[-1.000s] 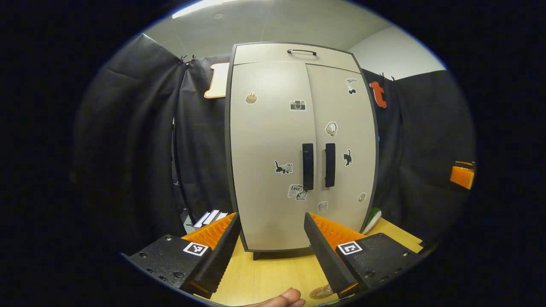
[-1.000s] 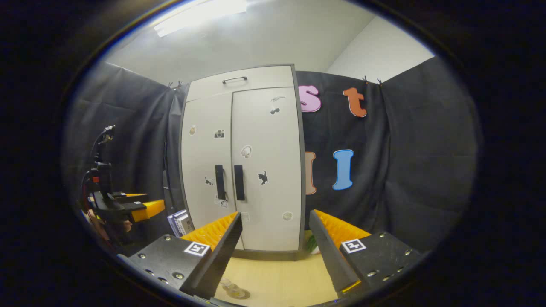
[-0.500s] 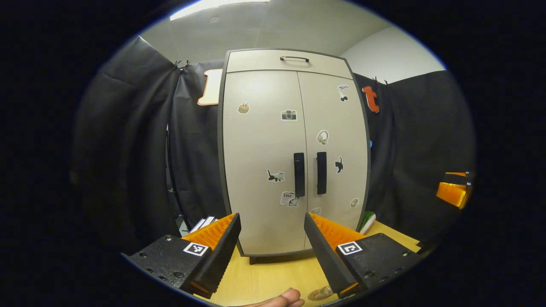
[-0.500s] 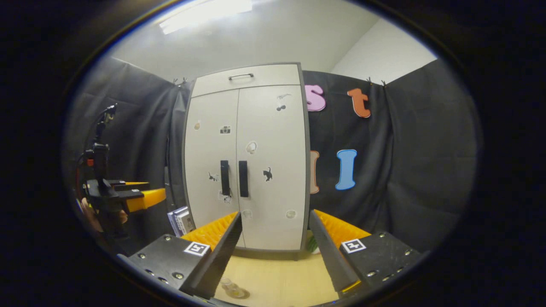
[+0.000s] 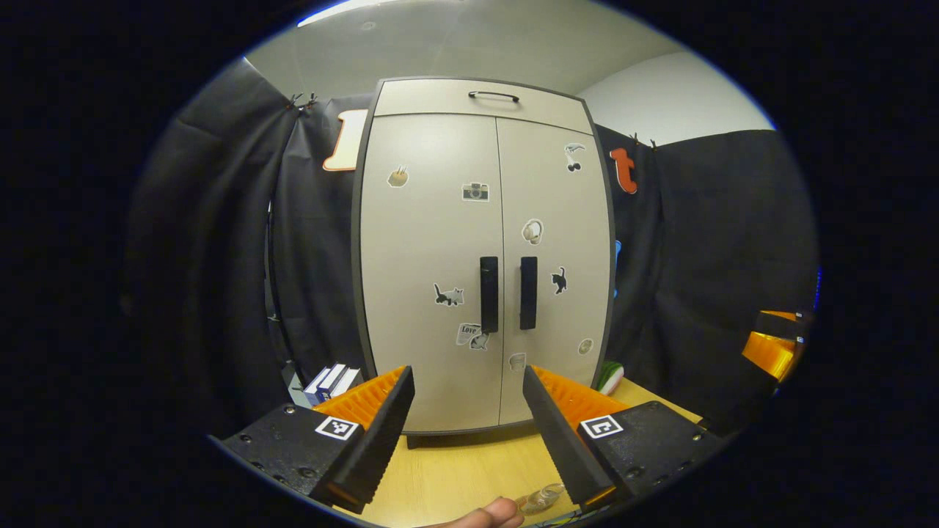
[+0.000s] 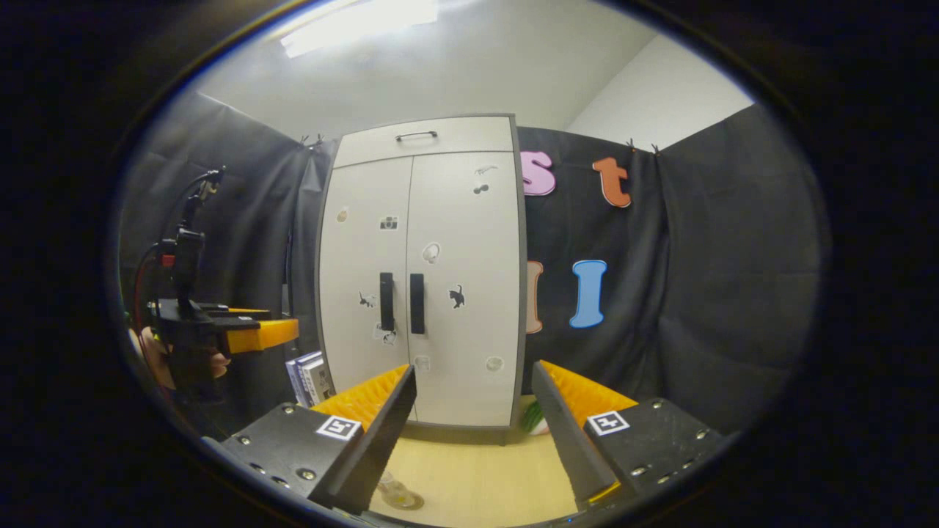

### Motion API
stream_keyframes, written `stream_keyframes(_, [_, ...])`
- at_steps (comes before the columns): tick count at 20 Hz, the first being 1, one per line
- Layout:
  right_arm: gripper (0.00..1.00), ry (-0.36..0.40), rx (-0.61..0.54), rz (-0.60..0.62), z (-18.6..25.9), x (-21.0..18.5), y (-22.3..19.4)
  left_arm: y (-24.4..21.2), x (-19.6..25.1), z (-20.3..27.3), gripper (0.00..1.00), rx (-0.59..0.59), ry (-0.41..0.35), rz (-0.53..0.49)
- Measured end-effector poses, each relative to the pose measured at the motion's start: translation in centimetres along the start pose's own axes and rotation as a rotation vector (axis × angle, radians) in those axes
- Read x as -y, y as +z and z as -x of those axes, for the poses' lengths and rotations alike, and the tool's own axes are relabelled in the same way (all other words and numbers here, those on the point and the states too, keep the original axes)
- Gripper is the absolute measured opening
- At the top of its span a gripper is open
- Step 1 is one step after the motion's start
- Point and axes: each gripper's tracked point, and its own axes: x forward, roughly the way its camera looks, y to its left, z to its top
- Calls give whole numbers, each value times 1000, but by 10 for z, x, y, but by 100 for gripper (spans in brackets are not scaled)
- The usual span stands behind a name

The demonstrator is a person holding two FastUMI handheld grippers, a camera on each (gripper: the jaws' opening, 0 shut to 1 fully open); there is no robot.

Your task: Grasp the bottle in the cabinet with the left hand and place it on the coaster, then close the right door with the right hand and the left door with the left hand.

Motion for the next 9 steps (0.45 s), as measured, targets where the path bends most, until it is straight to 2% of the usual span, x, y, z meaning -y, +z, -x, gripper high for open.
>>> stream_keyframes(2, [96, -5, -2, -4, 1, 0, 0, 2, 1, 0, 94, 11, -6, -10])
stream_keyframes(3, [93, -7, -2, -5, 0, 0, -1, 3, 0, 1, 94, 17, -5, -14])
stream_keyframes(4, [96, -11, 0, -3, 0, 0, 0, 3, 0, 0, 94, 22, -8, -14])
stream_keyframes(5, [93, -12, 3, -1, -2, 0, 0, 2, 1, 0, 94, 23, -12, -10])
stream_keyframes(6, [96, -12, 5, 0, -4, -1, 1, 1, 1, 0, 94, 22, -18, -5])
stream_keyframes(7, [93, -14, 7, 0, -4, -3, 1, 0, 0, 0, 94, 19, -24, -1])
stream_keyframes(9, [97, -39, 13, -13, -5, -1, 5, -2, -3, -2, 94, 10, -30, 6])
